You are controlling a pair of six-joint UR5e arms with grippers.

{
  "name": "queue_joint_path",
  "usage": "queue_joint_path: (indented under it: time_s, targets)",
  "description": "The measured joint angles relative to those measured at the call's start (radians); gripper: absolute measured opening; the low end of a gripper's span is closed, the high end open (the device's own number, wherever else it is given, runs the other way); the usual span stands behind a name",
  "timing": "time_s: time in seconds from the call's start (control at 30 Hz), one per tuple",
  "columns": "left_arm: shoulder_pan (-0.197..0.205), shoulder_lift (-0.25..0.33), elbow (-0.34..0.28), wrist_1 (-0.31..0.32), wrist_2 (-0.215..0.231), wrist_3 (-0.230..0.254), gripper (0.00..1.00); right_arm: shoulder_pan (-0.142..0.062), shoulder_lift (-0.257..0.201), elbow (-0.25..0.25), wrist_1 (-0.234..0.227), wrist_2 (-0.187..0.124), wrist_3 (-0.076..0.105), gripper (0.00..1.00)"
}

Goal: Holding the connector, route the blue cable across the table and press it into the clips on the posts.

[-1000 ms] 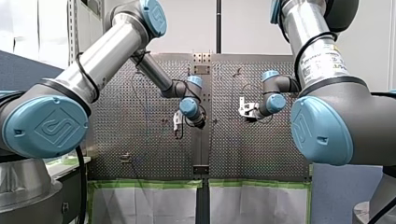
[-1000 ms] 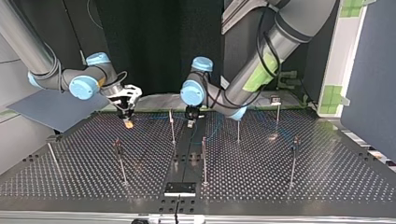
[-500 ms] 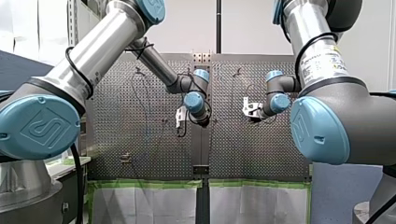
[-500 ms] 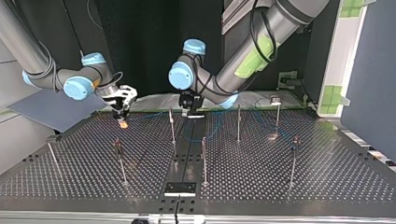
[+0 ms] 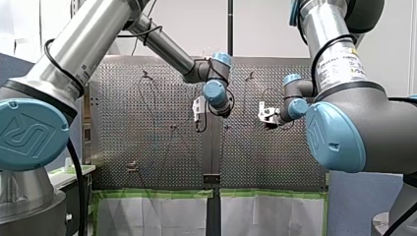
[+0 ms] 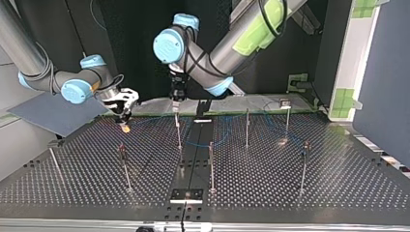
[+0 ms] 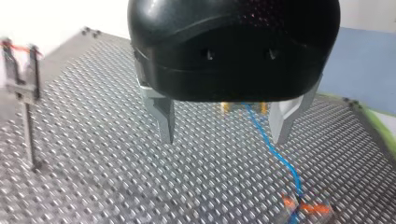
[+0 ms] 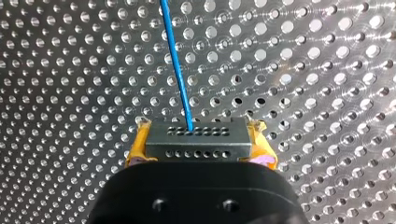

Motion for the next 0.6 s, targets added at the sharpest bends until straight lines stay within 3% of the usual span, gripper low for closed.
queue_joint_path:
  time_s: [0.27, 0.43, 0.6]
  targets:
    - [-0.065, -0.044, 0.038, 0.056, -0.042, -0.03, 1.0, 0.003, 0.0, 0.0, 0.0, -0.008, 0.003, 0.0]
    - [-0.091, -0.092, 0.085, 0.032, -0.045, -0.04, 1.0, 0.005, 0.001, 0.0, 0.0, -0.008, 0.003, 0.0]
    - [-0.089, -0.137, 0.13, 0.017, -0.045, -0.062, 1.0, 0.002, 0.001, 0.0, 0.0, -0.008, 0.003, 0.0]
